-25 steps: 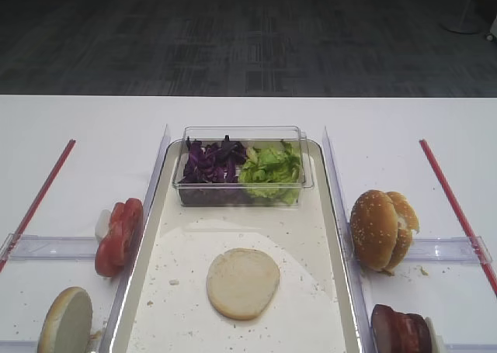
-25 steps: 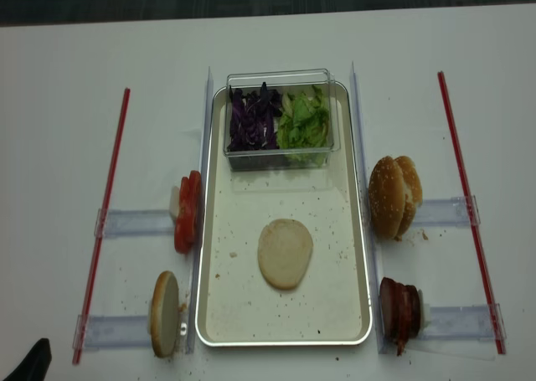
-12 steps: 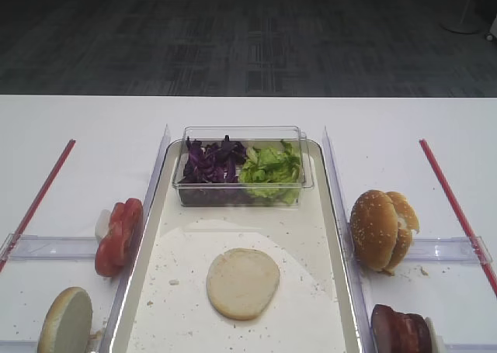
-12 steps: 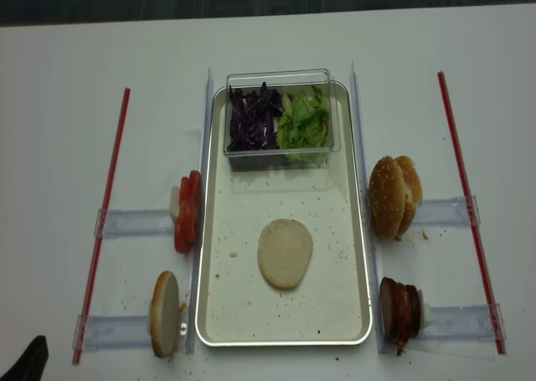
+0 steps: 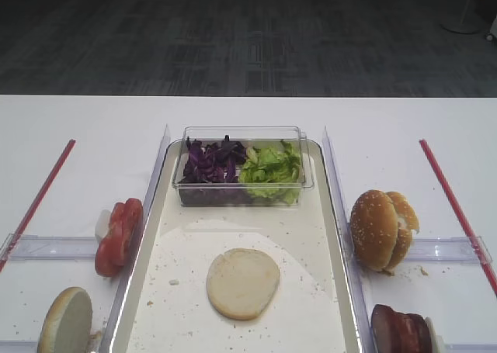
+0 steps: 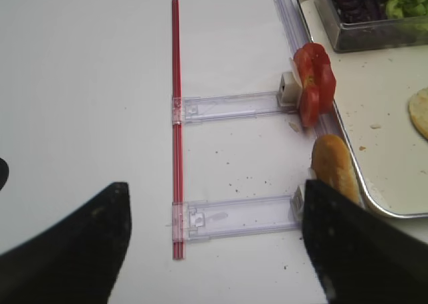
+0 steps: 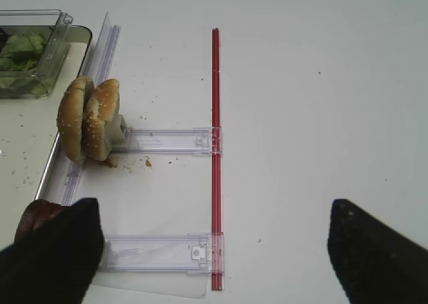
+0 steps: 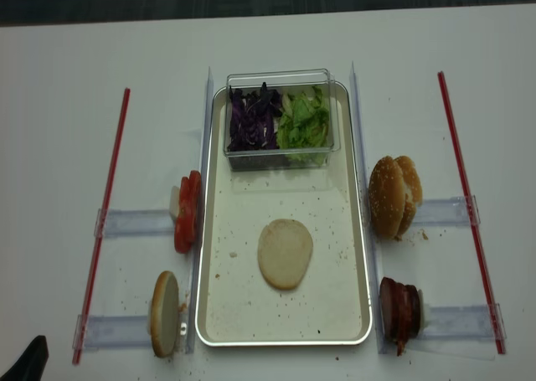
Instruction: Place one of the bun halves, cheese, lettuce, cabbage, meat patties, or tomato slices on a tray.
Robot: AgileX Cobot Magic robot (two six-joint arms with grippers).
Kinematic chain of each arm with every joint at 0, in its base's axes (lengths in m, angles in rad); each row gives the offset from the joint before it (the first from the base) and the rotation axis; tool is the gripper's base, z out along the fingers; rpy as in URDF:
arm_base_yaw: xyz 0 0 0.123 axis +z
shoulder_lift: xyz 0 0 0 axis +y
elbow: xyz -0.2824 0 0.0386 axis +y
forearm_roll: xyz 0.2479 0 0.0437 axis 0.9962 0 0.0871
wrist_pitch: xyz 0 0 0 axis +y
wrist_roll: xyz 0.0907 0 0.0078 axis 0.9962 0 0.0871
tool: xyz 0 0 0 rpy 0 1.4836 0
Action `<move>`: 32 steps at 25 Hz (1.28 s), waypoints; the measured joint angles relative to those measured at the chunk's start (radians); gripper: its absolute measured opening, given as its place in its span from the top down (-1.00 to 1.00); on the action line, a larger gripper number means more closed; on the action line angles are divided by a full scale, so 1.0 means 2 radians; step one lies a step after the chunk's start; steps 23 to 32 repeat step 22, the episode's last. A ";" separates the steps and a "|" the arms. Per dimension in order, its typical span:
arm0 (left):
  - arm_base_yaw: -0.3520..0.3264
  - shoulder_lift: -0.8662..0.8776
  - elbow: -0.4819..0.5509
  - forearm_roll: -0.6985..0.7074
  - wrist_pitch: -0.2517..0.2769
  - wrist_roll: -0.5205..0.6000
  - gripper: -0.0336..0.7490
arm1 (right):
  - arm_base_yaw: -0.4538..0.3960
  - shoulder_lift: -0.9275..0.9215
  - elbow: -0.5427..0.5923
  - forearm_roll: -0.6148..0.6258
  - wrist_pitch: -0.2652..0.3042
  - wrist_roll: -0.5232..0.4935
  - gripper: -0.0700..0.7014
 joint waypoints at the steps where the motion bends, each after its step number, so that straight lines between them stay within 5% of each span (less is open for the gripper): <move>1: 0.000 0.000 0.000 0.000 0.000 0.000 -0.34 | 0.000 0.000 0.000 0.000 0.000 0.000 -0.97; 32: 0.000 0.000 0.000 0.000 0.000 0.000 -0.34 | 0.000 0.000 0.000 0.000 0.000 0.000 -0.97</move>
